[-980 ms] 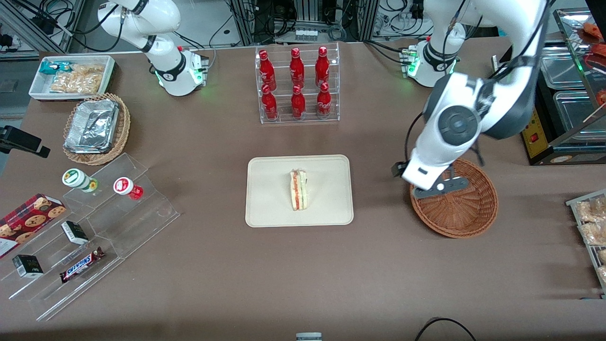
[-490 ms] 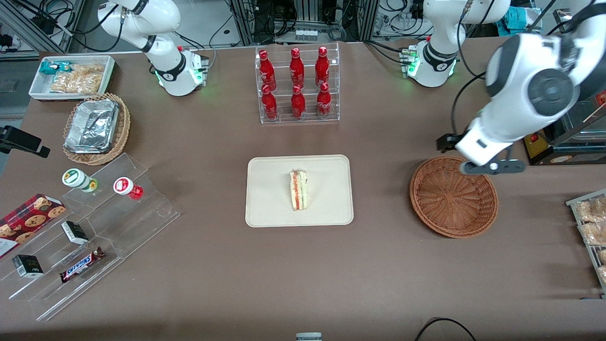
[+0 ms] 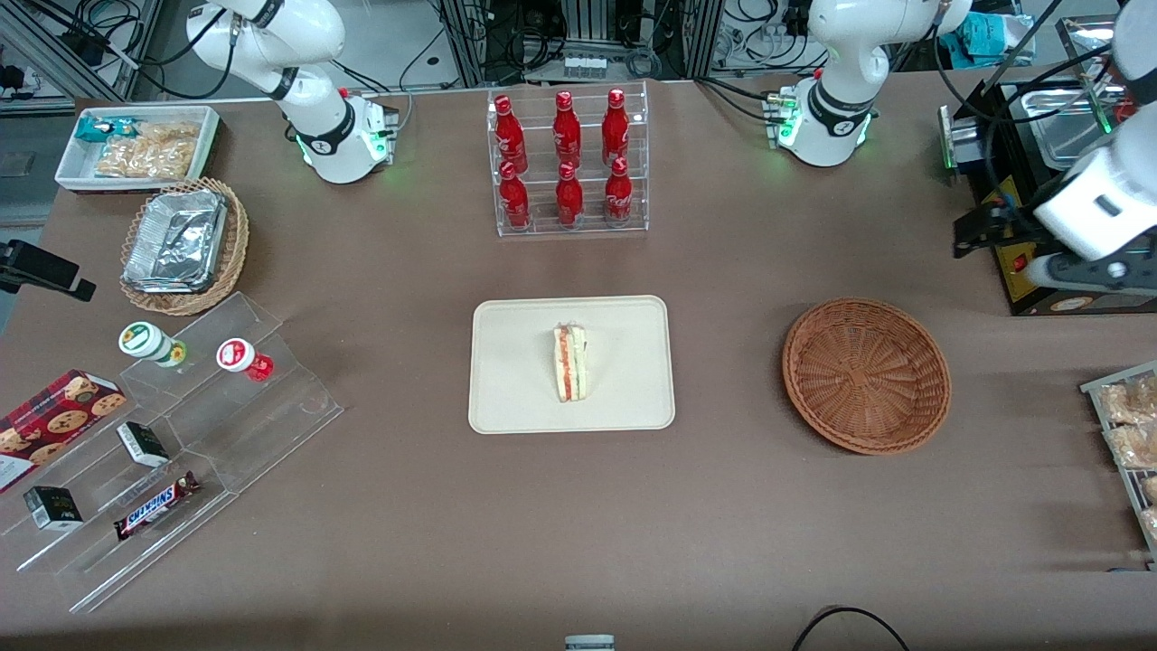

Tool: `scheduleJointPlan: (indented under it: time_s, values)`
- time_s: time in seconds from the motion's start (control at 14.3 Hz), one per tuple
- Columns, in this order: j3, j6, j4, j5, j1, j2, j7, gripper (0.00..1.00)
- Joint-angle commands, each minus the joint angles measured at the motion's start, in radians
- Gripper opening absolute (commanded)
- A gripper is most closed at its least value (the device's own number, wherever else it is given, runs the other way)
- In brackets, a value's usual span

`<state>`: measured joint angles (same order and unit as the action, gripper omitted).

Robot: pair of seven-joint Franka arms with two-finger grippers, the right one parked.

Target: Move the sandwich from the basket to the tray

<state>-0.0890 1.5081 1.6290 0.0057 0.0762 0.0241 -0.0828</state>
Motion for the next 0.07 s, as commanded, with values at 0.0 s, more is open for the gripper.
scheduleJointPlan:
  time_s: [0.0]
  values:
    - [0.034,-0.020,-0.032,-0.012,-0.009,-0.006,-0.008,1.00]
